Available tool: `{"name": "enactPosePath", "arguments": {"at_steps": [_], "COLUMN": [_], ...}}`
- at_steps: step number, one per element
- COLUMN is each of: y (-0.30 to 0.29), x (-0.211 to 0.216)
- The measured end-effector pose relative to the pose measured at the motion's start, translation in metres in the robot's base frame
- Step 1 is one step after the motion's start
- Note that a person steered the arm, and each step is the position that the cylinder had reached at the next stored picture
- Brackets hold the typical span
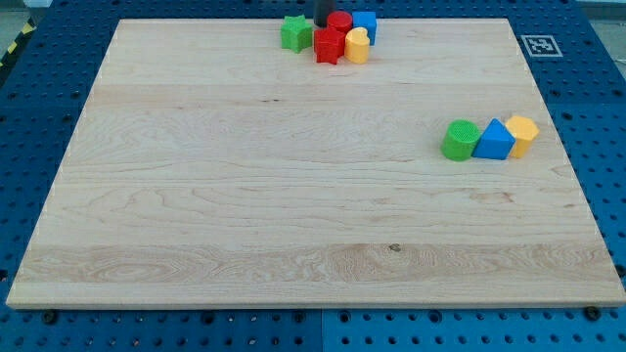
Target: Move red circle along with red star to the center
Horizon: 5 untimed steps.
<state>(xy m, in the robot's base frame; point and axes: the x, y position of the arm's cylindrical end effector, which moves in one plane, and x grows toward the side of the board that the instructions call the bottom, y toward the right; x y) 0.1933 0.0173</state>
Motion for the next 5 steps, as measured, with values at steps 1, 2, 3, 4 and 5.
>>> {"name": "enactPosePath", "arguments": {"at_steps": [1,2,3,4,5], "y": [0.003,0.003,0.018,0.042,0.047], "x": [0.0,0.0,-0.001,-0.001,0.001]}}
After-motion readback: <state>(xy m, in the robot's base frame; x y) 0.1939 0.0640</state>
